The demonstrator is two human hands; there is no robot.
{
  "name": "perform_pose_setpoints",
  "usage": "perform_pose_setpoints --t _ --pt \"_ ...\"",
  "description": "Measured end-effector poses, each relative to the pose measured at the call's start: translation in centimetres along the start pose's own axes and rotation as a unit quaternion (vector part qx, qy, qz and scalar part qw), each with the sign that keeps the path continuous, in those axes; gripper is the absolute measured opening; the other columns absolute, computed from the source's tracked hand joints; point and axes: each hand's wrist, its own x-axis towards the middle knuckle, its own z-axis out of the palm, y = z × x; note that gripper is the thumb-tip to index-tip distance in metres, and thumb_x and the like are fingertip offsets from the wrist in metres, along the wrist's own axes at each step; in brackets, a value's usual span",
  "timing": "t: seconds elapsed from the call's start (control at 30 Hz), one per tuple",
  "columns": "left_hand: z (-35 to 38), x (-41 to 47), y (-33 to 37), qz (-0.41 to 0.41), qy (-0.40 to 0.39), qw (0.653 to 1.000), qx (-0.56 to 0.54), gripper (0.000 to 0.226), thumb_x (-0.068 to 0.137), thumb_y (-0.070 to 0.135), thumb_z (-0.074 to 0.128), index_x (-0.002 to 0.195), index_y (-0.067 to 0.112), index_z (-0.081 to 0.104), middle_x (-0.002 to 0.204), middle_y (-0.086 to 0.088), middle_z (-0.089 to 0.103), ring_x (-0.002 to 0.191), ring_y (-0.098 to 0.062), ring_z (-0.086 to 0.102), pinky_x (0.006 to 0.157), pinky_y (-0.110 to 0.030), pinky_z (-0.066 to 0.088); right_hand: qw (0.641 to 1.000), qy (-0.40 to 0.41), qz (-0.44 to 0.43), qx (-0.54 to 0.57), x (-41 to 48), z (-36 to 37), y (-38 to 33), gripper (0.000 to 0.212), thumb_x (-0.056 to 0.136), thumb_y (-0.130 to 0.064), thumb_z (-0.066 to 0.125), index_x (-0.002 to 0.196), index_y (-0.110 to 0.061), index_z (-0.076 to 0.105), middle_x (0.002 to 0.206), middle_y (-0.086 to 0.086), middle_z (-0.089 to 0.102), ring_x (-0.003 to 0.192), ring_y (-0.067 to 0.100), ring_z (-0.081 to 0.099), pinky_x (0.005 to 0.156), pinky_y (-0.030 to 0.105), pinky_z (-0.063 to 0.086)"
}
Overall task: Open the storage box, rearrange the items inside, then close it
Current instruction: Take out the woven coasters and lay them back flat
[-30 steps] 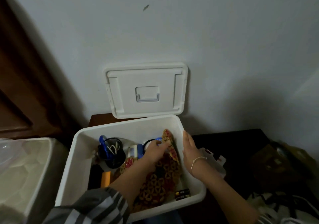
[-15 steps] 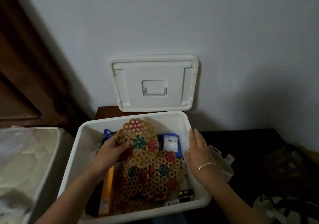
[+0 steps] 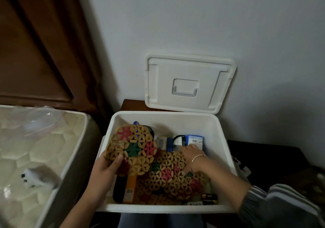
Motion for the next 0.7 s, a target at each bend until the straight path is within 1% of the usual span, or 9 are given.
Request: perform_pose_setpoints --t 0.1,0.17,0.23,0.3,0.4,0.5,0.57,0.63,0.7 --pt "0.0 0.1 0.2 -0.004 0.000 1.000 -0.006 0.019 0.094 0.015 0.058 0.111 0.020 0.065 0.102 -0.003 0.075 0.094 -0.021 0.072 0.079 -0.039 0.056 0.998 -0.013 0.019 -0.050 0.5 -0.2 -0.7 0.105 0.069 -0.042 0.079 0.149 -0.018 0.015 0.152 0.009 0.025 0.142 0.030 0.018 0.115 0.046 0.019" --pt "0.0 0.1 0.3 -0.009 -0.001 1.000 -0.007 0.019 0.095 0.016 0.058 0.113 0.019 0.064 0.103 -0.003 0.075 0.094 -0.021 0.072 0.079 -0.040 0.056 0.996 -0.017 0.029 -0.079 0.6 -0.3 -1.2 0.103 0.066 -0.045 0.081 0.146 -0.016 0.023 0.150 0.010 0.028 0.140 0.032 0.021 0.115 0.049 0.020" --pt "0.0 0.1 0.3 -0.011 -0.004 1.000 -0.007 0.019 0.095 0.017 0.057 0.113 0.018 0.064 0.102 -0.004 0.075 0.091 -0.021 0.072 0.075 -0.036 0.057 0.996 -0.008 0.041 -0.084 0.6 -0.4 -1.5 0.098 0.064 -0.045 0.082 0.141 -0.016 0.030 0.146 0.011 0.033 0.138 0.032 0.025 0.113 0.049 0.024" --pt "0.0 0.1 0.3 -0.014 -0.008 1.000 -0.012 0.016 0.096 0.017 0.057 0.110 0.018 0.063 0.097 -0.004 0.076 0.085 -0.019 0.073 0.065 -0.028 0.057 0.996 0.020 0.050 -0.070 0.5 -0.4 -1.5 0.092 0.063 -0.043 0.083 0.137 -0.015 0.035 0.142 0.009 0.038 0.135 0.030 0.030 0.112 0.045 0.029" --pt "0.0 0.1 0.3 -0.011 -0.013 1.000 -0.015 0.015 0.096 0.015 0.056 0.108 0.018 0.064 0.093 -0.003 0.076 0.080 -0.016 0.074 0.058 -0.021 0.056 0.997 0.048 0.059 -0.025 0.2 0.2 -1.2 0.087 0.067 -0.035 0.081 0.136 -0.014 0.033 0.139 0.008 0.041 0.130 0.028 0.038 0.104 0.040 0.037" --pt "0.0 0.1 0.3 -0.010 -0.021 1.000 -0.017 0.020 0.096 0.018 0.056 0.115 0.018 0.063 0.099 -0.005 0.076 0.090 -0.021 0.072 0.068 -0.028 0.057 0.993 0.066 0.069 0.069 -0.8 0.8 -0.5 0.072 0.070 -0.031 0.079 0.126 -0.017 0.037 0.124 0.007 0.054 0.110 0.024 0.054 0.086 0.031 0.046" --pt "0.0 0.2 0.3 -0.013 -0.024 0.999 -0.024 0.022 0.096 0.019 0.056 0.117 0.017 0.063 0.101 -0.006 0.075 0.093 -0.024 0.072 0.072 -0.032 0.057 0.989 0.077 0.059 0.108 -2.1 0.6 0.2 0.061 0.070 -0.035 0.079 0.115 -0.019 0.040 0.110 0.002 0.057 0.091 0.016 0.053 0.071 0.024 0.042" --pt "0.0 0.2 0.2 -0.012 -0.024 0.999 -0.027 0.021 0.096 0.019 0.056 0.116 0.019 0.063 0.100 -0.005 0.075 0.092 -0.024 0.072 0.070 -0.032 0.057 0.980 0.106 0.038 0.163 -3.4 0.4 0.9 0.053 0.071 -0.034 0.079 0.107 -0.023 0.042 0.099 -0.005 0.054 0.084 0.010 0.049 0.059 0.017 0.035" --pt "-0.1 0.1 0.1 -0.010 -0.023 0.999 -0.029 0.020 0.096 0.019 0.056 0.115 0.022 0.063 0.100 -0.002 0.076 0.090 -0.021 0.073 0.066 -0.028 0.057 0.960 0.149 0.032 0.234 -4.9 0.1 1.3 0.051 0.071 -0.029 0.080 0.111 -0.024 0.050 0.096 -0.010 0.055 0.086 0.007 0.052 0.062 0.013 0.035"
